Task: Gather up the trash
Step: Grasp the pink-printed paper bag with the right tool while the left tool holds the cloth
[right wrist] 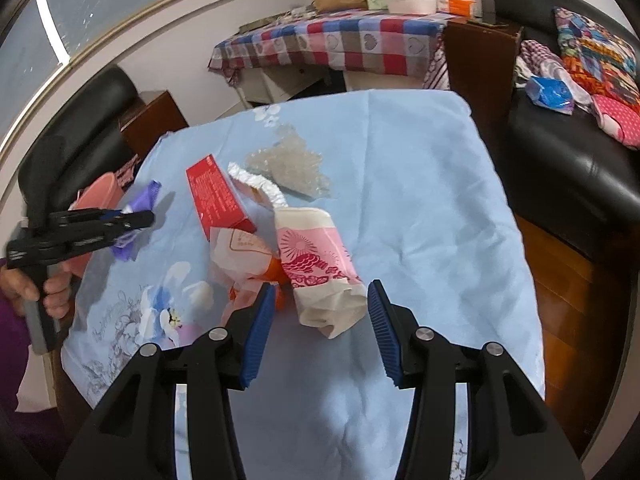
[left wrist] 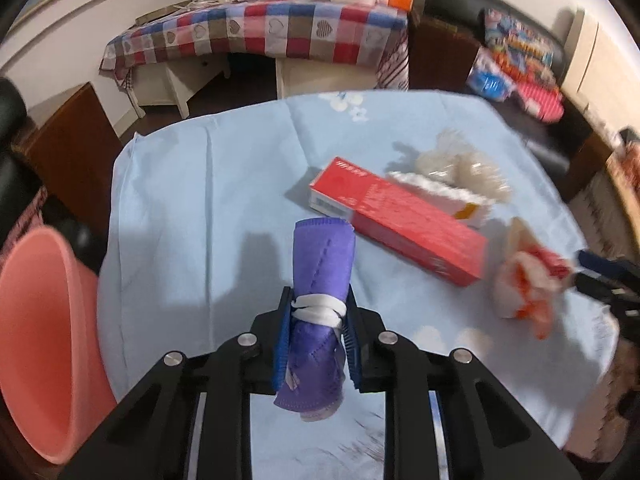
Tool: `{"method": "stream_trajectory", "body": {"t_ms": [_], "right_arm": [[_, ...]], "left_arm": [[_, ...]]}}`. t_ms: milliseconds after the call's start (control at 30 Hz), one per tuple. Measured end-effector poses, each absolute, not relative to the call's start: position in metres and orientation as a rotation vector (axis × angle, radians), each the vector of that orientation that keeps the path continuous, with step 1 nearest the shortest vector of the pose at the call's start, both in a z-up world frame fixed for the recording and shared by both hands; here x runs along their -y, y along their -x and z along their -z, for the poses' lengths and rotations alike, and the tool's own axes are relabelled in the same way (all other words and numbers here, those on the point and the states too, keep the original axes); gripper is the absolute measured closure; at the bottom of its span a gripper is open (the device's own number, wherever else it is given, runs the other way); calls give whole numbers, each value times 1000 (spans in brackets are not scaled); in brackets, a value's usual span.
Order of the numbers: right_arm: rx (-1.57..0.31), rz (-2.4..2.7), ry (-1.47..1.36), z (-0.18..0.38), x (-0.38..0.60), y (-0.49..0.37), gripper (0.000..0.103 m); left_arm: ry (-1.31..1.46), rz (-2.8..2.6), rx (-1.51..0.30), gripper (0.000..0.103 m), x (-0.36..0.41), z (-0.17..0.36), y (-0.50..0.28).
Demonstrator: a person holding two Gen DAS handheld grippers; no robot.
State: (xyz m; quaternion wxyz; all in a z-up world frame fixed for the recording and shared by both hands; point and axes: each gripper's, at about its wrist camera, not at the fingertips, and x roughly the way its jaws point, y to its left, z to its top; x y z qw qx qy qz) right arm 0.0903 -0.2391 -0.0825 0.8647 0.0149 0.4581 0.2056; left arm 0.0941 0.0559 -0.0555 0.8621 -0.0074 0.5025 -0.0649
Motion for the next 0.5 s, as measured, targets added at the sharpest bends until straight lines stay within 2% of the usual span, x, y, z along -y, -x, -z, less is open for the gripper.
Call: {"method": "stream_trajectory", "body": {"t_ms": [500], "right_arm": [[-972, -441, 10, 101, 234, -101, 57]], "left_arm": [[161, 112, -1014, 81, -58, 44, -40]]}}
